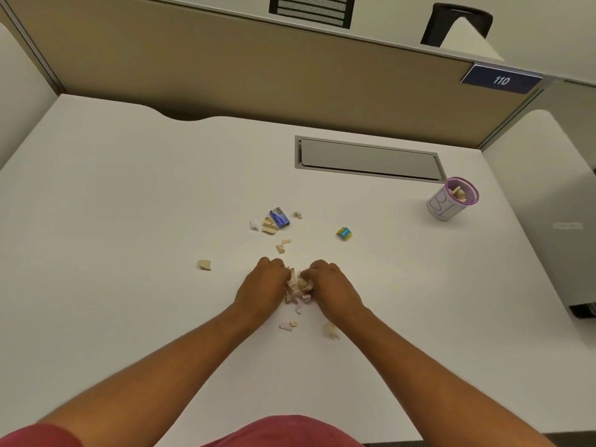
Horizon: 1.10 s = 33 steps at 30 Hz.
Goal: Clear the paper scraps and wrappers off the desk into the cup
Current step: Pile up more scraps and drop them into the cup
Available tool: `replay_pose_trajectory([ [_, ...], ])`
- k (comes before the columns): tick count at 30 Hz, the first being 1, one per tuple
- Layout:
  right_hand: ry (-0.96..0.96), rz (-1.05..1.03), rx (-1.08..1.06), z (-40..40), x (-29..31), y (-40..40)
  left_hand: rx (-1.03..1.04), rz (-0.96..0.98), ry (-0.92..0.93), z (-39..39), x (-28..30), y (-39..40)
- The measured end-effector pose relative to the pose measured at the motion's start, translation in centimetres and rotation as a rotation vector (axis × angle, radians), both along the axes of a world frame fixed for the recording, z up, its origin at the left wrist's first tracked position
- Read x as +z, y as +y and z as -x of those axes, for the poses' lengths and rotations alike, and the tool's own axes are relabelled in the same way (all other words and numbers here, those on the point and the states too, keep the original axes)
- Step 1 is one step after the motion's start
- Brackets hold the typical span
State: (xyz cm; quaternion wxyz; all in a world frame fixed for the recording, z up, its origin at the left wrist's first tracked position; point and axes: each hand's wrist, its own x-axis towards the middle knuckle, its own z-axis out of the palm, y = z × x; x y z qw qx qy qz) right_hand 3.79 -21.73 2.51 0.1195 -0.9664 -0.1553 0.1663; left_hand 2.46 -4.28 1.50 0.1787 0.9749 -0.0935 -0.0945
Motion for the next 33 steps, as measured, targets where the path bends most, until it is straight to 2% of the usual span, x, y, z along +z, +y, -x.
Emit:
replay_pose_trajectory([
  [3,-0.04,0.043,-0.021,0.1,-0.1,-0.2,0.096,0.101,0.006,-0.4,-0.1,-0.1],
  [5,-0.038,-0.003,-0.065,-0.1,-0.2,-0.6,0.192,0.213,0.014,-0.7,0.0,-0.4],
  [10,0.036,-0.391,-0.389,-1.7,0.4,-3.1,0.403,0.453,0.086,-1.8,1.7,-1.9],
  [16,0.45,-0.927,-0.738,-3.6,2.5,-8.2,0.594,0.801,0.237,-3.9,4.7,-5.4],
  [19,0.531,-1.084,-0.794,-4.4,3.7,-11.1,0.649,1.015,0.339,-4.9,5.9,-8.0],
  [24,0.513,-1.161,-0.813,-5.9,5.4,-16.7,0.659,1.085,0.376,-6.9,7.1,-13.5],
  [33,0.385,-1.129,-0.833,-11.7,9.0,-28.0,0.576,1.111,0.383,-11.8,9.7,-24.6],
])
